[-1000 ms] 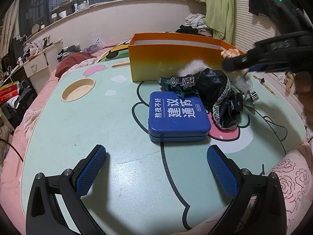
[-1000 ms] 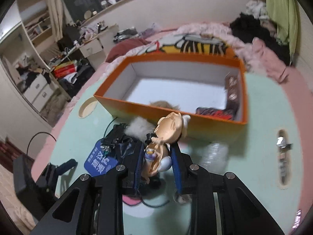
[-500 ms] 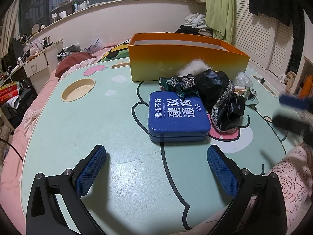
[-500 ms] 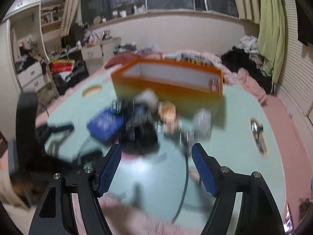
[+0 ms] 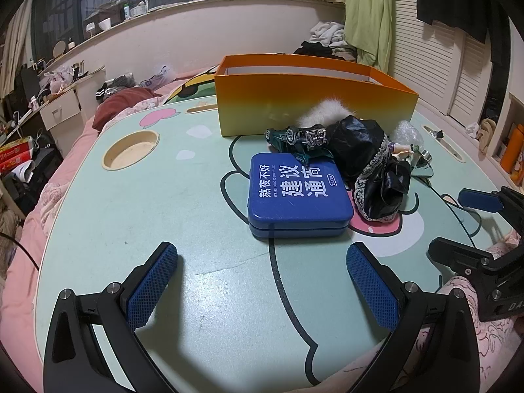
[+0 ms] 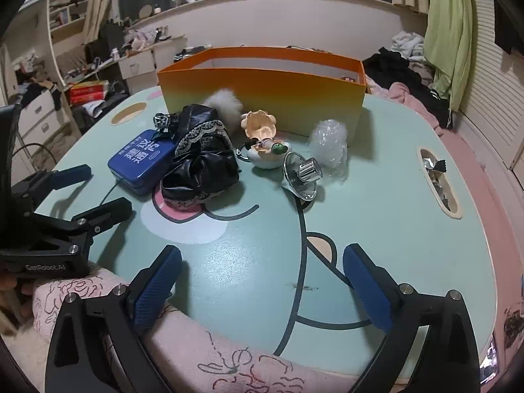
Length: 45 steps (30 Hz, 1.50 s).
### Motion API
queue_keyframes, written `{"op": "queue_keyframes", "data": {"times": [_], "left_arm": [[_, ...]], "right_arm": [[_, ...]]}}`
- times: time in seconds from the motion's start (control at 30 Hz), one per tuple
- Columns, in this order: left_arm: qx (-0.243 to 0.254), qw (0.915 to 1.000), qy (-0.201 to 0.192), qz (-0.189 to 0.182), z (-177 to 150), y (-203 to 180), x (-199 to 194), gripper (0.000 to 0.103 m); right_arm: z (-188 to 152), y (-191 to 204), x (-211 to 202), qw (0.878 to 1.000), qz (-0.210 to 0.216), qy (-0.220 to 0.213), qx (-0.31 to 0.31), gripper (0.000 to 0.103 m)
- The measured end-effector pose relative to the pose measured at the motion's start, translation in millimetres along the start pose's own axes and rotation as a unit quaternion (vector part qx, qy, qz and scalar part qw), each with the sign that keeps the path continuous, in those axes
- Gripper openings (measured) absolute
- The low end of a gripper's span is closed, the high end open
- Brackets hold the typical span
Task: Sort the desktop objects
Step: 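Move the left gripper over the orange box toward the brown carton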
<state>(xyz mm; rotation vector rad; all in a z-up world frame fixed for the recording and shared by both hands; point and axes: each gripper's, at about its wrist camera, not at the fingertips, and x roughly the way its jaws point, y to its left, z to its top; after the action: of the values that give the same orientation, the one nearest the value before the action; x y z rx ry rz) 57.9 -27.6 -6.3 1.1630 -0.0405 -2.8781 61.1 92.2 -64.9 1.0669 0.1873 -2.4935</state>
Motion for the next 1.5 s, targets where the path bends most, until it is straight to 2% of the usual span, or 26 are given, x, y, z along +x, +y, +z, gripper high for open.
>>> {"op": "queue_keyframes", "data": {"times": [0.77,0.93,1.0,1.07,1.13,1.17,1.2,1.23,1.27,1.3,1.37,1.43,1.47,1.5], "left_arm": [[0.000,1.0000,0.000,-0.001,0,0,0,0.103],[0.012,0.9997,0.005,-0.018,2,0,-3,0.102],[0.021,0.9993,-0.018,-0.024,11,-1,-16,0.100],[0.025,0.9974,-0.065,-0.017,27,-4,-34,0.099],[0.031,0.9934,-0.110,-0.011,56,-12,-51,0.099],[0.033,0.9931,-0.110,-0.021,73,-18,-53,0.098],[0.030,0.9936,-0.102,-0.037,87,-22,-51,0.097],[0.025,0.9942,-0.085,-0.060,104,-27,-45,0.091],[0.019,0.9941,-0.058,-0.089,123,-33,-35,0.087],[0.009,0.9925,-0.018,-0.120,144,-40,-17,0.085],[-0.014,0.9842,0.058,-0.166,174,-51,23,0.075],[-0.061,0.9638,0.144,-0.216,198,-60,74,0.063],[-0.075,0.9535,0.173,-0.235,204,-65,92,0.056],[-0.080,0.9482,0.187,-0.244,209,-70,103,0.054]], "right_arm": [[0,1,-2,1.000,0.000,0.000,0.000,0.100],[-1,1,-5,1.000,0.002,-0.001,0.000,0.100],[0,1,-6,1.000,0.003,-0.001,-0.001,0.100],[0,1,-6,1.000,0.003,-0.001,-0.001,0.100],[0,1,-6,1.000,0.003,-0.001,-0.001,0.100],[0,1,-6,1.000,0.003,-0.001,-0.001,0.100],[0,1,-6,1.000,0.003,-0.001,-0.001,0.100],[0,1,-6,1.000,0.003,-0.001,-0.001,0.100],[0,1,-6,1.000,0.003,-0.001,-0.001,0.100],[0,1,-6,1.000,0.003,-0.001,-0.001,0.100],[0,1,-6,1.000,0.003,-0.002,-0.001,0.100],[1,1,-7,1.000,0.003,-0.001,-0.002,0.100],[1,1,-7,1.000,0.004,-0.002,-0.001,0.100],[1,1,-7,1.000,0.003,-0.002,-0.001,0.100]]}}
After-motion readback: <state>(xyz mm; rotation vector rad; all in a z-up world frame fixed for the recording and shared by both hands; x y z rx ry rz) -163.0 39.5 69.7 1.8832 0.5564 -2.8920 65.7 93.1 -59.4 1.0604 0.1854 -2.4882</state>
